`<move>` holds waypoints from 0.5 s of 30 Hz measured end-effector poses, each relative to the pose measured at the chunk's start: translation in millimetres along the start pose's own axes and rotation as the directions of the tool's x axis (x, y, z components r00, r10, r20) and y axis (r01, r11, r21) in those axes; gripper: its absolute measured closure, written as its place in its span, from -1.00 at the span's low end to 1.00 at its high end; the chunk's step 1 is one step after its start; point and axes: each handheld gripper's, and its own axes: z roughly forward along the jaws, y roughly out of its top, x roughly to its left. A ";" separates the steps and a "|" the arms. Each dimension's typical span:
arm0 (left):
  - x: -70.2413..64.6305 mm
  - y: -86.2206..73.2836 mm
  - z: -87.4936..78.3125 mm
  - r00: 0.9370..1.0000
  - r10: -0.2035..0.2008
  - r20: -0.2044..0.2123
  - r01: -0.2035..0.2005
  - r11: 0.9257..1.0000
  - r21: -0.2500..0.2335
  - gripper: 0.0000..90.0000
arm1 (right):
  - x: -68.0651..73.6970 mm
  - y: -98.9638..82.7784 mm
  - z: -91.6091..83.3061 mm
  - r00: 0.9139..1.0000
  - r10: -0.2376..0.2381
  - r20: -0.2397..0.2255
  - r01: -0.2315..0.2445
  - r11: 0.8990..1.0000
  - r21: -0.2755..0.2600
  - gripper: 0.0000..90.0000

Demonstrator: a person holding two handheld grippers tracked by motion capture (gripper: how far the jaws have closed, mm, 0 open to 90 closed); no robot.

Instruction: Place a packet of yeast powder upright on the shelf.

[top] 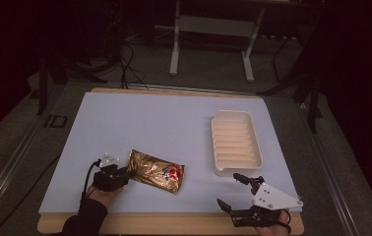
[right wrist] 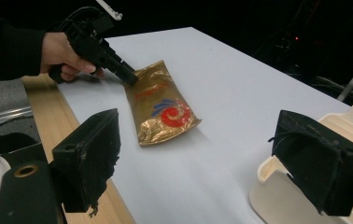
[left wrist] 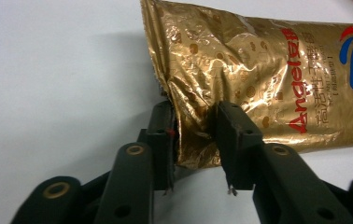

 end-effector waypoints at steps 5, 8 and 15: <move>1.5 3.1 -4.8 1.000 -0.010 -0.022 0.009 1.000 -0.014 1.00 | -1.2 0.0 -1.3 1.000 0.005 0.000 -0.005 1.000 -0.004 -0.64; -0.7 6.0 -9.1 1.000 -0.017 -0.022 0.016 0.999 -0.043 1.00 | -1.7 0.1 -2.1 1.000 0.002 0.001 -0.002 1.000 -0.009 -0.64; -8.4 16.8 -20.2 0.999 0.033 -0.029 -0.036 0.996 -0.087 1.00 | -2.6 -0.2 -2.2 1.000 0.007 0.004 -0.007 1.000 -0.009 -0.64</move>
